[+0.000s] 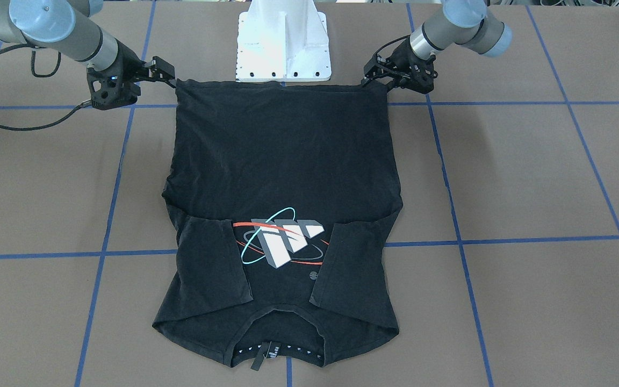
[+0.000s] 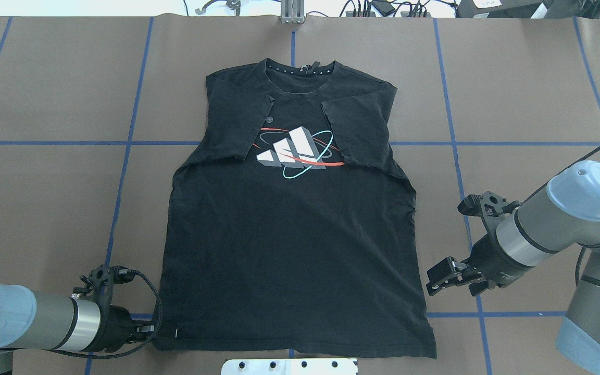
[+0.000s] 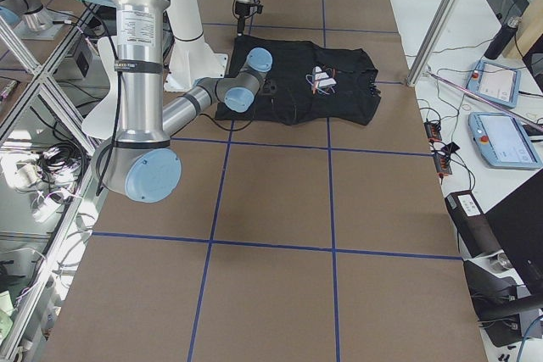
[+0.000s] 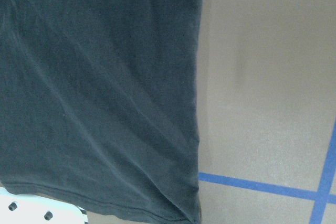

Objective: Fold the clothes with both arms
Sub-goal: 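Align both grippers at the hem corners nearest the robot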

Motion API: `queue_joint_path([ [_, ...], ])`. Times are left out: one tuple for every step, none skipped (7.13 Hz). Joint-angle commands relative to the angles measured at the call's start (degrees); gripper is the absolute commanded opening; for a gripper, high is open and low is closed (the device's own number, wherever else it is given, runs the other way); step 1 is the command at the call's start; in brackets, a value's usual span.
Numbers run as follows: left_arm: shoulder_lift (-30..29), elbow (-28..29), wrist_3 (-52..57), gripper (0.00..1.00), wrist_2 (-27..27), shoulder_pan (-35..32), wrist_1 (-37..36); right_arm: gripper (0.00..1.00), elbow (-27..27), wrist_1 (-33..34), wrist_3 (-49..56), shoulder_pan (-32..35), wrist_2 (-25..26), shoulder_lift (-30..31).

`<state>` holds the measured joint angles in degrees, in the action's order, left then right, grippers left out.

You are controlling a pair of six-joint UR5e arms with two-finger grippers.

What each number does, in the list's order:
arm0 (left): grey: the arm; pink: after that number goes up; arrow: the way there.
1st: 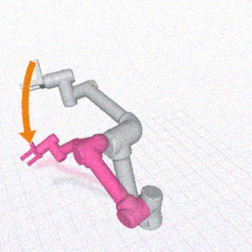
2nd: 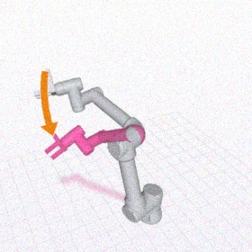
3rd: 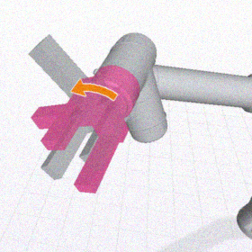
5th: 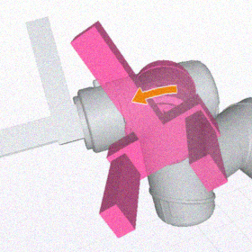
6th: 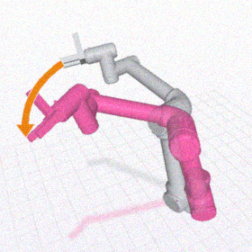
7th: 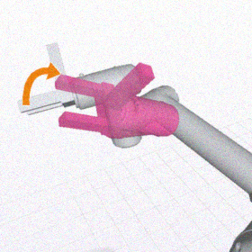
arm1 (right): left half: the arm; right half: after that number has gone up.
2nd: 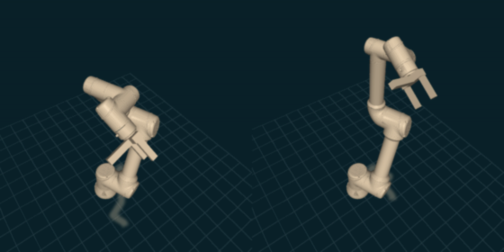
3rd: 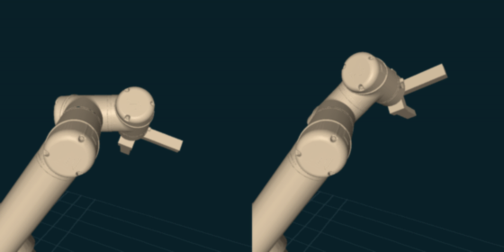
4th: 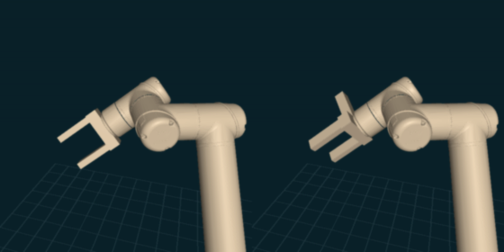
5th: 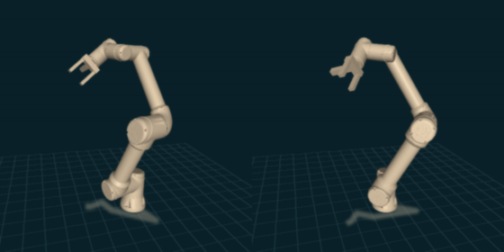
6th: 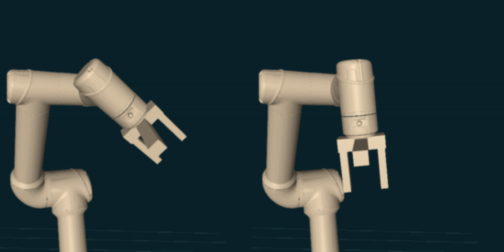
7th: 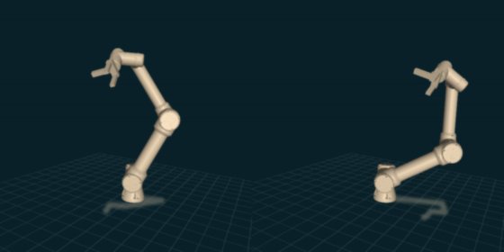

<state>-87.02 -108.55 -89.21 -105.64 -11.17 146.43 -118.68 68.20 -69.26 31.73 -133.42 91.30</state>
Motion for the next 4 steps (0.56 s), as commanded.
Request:
queue_joint_path([
  [-0.08, -0.08, 0.00, 0.74, 0.00, 0.09, 0.00, 1.00, 0.12, 0.00, 0.00, 0.00, 0.09, 0.02],
  [0.01, -0.08, 0.00, 0.68, 0.00, 0.53, 0.00, 1.00, 0.12, 0.00, 0.00, 0.00, 0.00, 0.02],
  [0.01, -0.08, 0.00, 0.59, 0.00, 0.88, 0.00, 1.00, 0.21, 0.00, 0.00, 0.00, 0.00, 0.02],
  [0.01, -0.08, 0.00, 0.58, 0.00, 1.23, 0.00, 1.00, 0.29, 0.00, 0.00, -0.09, 0.00, 0.02],
])
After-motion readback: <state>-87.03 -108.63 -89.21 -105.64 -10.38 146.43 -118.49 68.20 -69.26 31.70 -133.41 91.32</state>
